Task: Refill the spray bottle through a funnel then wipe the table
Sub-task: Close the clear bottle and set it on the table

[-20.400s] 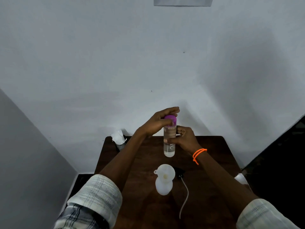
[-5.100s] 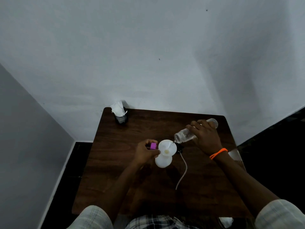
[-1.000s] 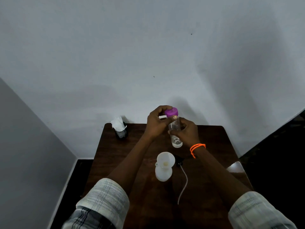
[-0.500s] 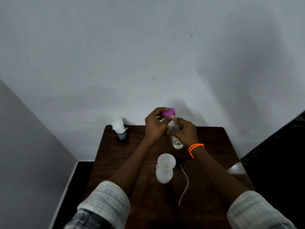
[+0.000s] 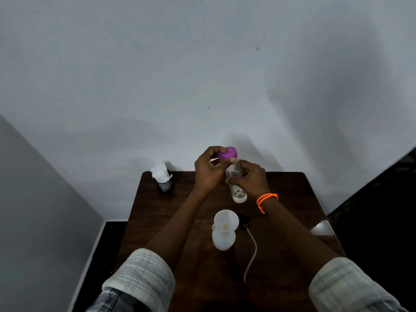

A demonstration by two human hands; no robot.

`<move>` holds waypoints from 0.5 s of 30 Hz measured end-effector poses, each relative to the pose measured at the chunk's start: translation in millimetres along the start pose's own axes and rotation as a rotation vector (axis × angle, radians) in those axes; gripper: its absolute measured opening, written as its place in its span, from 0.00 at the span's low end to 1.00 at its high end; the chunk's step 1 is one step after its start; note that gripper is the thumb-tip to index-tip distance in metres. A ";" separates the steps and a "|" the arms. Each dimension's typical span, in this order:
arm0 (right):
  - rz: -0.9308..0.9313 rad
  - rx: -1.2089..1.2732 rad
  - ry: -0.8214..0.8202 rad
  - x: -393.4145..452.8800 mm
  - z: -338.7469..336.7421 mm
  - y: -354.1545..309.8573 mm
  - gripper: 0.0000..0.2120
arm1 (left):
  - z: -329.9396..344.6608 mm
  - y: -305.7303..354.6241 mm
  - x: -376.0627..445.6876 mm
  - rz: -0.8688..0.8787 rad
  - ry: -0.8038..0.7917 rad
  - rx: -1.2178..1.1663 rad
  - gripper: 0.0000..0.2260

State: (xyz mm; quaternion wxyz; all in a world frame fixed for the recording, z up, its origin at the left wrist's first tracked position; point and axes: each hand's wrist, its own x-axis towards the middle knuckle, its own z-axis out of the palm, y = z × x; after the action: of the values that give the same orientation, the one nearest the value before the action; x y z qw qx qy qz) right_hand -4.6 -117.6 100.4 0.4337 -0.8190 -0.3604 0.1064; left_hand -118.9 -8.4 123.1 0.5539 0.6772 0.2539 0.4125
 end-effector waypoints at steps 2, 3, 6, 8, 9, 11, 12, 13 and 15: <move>0.009 0.012 -0.024 0.9 0.2 2.7 0.23 | -2.2 -1.3 4.6 -0.010 -0.009 -0.034 0.13; 0.013 0.013 -0.027 1.1 0.7 4.9 0.24 | -2.9 -1.7 7.0 -0.017 0.003 -0.055 0.12; 0.019 0.027 -0.025 -0.6 1.7 10.4 0.25 | -4.9 -1.7 10.9 -0.036 0.000 -0.081 0.12; -0.001 0.026 -0.029 -2.3 0.9 10.1 0.22 | -5.8 -2.9 9.5 -0.042 -0.064 -0.054 0.12; -0.009 0.025 -0.029 -2.9 0.2 9.0 0.21 | -6.1 -3.8 8.0 -0.040 -0.091 -0.036 0.12; -0.010 0.034 -0.027 -3.9 -1.8 5.0 0.18 | -5.5 -6.1 5.1 -0.039 -0.118 -0.031 0.12; -0.010 0.038 -0.028 -3.8 -2.5 3.3 0.18 | -4.9 -6.6 4.0 -0.039 -0.118 -0.035 0.13; -0.009 0.041 -0.029 -3.9 -2.8 1.7 0.18 | -4.4 -5.9 2.9 -0.037 -0.116 -0.038 0.13; -0.007 0.051 -0.027 -4.0 -2.9 0.4 0.18 | -4.3 -5.6 3.0 -0.028 -0.123 -0.044 0.13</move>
State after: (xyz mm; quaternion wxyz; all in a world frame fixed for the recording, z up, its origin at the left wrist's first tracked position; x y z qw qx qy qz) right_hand -5.8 -122.4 101.3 0.4500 -0.8046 -0.3666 0.1253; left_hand -120.2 -2.2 118.8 0.5889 0.6853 0.2196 0.3681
